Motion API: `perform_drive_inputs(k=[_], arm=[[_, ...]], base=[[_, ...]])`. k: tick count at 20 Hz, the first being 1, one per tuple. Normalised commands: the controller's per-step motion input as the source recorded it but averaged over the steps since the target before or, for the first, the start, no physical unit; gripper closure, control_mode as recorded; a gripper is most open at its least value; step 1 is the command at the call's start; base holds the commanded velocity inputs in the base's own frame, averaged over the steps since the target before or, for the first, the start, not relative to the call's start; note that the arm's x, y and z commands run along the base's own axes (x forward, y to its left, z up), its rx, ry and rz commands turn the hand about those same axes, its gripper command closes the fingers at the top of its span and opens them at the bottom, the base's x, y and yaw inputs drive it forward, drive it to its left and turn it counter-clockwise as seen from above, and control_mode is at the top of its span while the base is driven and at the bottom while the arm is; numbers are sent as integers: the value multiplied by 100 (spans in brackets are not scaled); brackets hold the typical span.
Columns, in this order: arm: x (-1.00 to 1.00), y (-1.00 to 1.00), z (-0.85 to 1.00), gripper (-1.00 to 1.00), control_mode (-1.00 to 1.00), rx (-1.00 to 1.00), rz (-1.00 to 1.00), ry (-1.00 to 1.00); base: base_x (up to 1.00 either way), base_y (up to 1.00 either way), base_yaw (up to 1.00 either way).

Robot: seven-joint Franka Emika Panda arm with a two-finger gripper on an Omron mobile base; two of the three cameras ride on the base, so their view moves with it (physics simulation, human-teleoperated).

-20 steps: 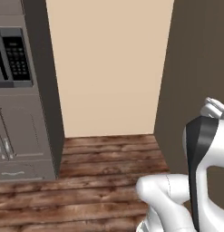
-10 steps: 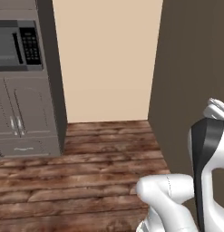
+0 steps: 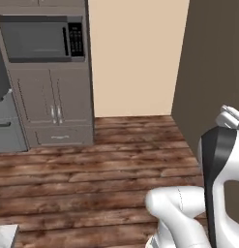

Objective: Take the cheese, steak, and onion from the fridge and place them on the plate on the dining counter to create an appetizer plate.

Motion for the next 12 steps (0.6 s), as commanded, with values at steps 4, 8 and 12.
perform_drive_inputs(k=[4, 8, 12], arm=[[0, 0, 0, 100, 100, 0, 0, 0], [0, 0, 0, 100, 100, 0, 0, 0], [0, 0, 0, 100, 100, 0, 0, 0]], base=[[-100, 91, 4], [-100, 83, 4], [-100, 65, 3]])
